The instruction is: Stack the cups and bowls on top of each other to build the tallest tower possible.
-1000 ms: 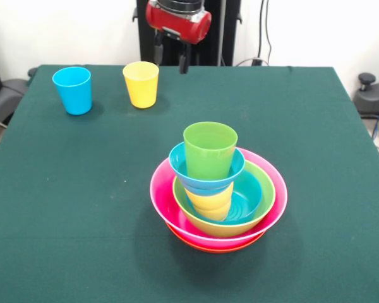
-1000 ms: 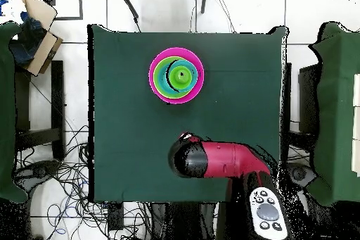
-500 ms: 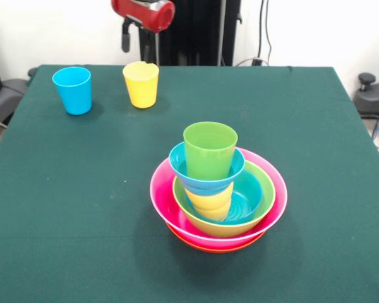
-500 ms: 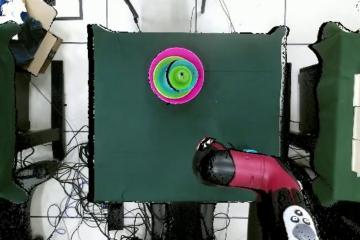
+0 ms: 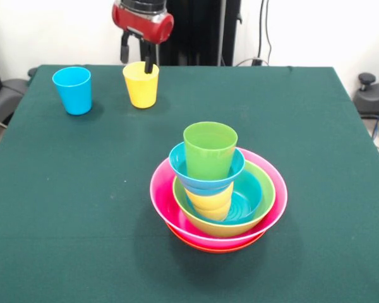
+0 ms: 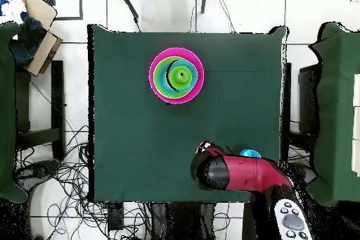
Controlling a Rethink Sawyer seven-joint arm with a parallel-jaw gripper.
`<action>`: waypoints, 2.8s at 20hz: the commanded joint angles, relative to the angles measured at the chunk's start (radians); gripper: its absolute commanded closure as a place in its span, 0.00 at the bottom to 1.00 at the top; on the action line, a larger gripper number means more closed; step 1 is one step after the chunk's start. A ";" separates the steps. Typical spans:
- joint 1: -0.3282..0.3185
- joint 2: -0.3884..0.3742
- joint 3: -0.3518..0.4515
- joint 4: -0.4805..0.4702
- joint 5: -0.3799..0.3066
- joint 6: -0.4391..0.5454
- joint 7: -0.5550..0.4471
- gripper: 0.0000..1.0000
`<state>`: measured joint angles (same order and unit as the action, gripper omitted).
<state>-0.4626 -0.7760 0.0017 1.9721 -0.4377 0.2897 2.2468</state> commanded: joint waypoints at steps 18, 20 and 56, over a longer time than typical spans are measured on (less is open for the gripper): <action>0.168 0.131 -0.106 0.029 -0.016 -0.083 0.090 0.00; 0.186 0.140 -0.135 0.020 -0.020 -0.085 0.095 0.00; 0.188 0.292 -0.125 0.032 0.002 -0.295 0.084 0.00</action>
<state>-0.2639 -0.5125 -0.2116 1.9846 -0.4358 0.0141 2.2468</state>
